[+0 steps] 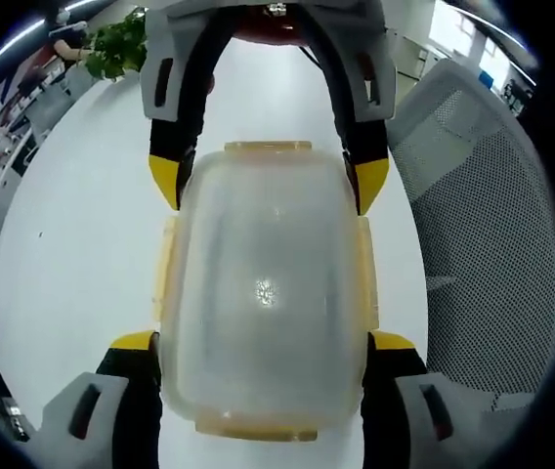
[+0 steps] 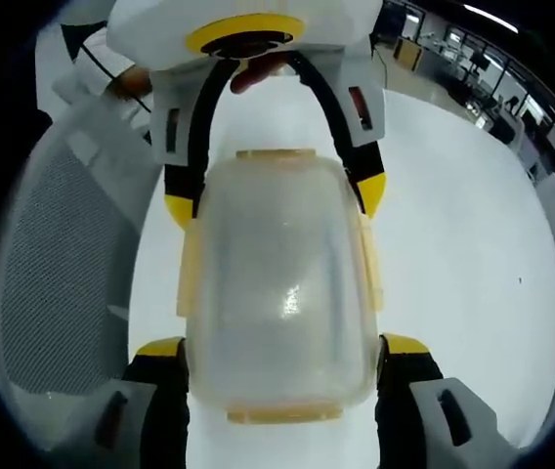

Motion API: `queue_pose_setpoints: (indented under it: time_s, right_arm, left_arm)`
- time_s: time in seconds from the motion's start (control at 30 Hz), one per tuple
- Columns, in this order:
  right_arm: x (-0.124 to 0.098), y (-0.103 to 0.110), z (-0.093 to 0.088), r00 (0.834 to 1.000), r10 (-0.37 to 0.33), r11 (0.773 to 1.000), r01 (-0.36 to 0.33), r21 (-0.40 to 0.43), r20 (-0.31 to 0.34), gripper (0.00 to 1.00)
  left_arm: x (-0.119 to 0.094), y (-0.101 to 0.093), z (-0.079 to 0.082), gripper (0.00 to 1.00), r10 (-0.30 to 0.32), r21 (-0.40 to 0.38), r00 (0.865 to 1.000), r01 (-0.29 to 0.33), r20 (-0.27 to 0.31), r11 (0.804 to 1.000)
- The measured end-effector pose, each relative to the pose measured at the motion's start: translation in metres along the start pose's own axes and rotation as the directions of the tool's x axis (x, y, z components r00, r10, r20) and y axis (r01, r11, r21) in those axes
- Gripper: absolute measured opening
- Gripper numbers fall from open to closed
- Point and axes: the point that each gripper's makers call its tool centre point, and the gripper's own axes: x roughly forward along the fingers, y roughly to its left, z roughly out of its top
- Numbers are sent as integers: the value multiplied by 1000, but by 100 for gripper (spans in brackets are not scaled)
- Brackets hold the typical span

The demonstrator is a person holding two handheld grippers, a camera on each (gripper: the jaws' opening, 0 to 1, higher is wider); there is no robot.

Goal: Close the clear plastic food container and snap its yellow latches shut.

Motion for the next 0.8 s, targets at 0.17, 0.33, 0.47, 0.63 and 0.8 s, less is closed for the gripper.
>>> queue_pose_setpoints:
  time_s: [0.17,0.33,0.47,0.63,0.8]
  right_arm:
    - [1,-5,1,1000,-3,1000,3,4,-1,79]
    - [2,-10,3,1000,-6,1000,6,9,-7,79]
    - [2,-13,3,1000,-3,1000,3,5,-17,79]
    - [3,-17,2,1000,4,1000,-4,-3,-11,79]
    - [4,-20,3,1000,7,1000,-7,-2,-13,80]
  left_arm:
    - [-1,6,-1,85,0,2,1000,0,16,1000]
    - [-1,10,-2,85,-4,8,1000,4,15,1000]
    - [-1,13,-3,85,-4,3,1000,4,10,1000]
    - [0,16,-3,85,1,-8,1000,-1,18,1000]
    - [1,19,-3,86,0,-13,1000,0,21,1000]
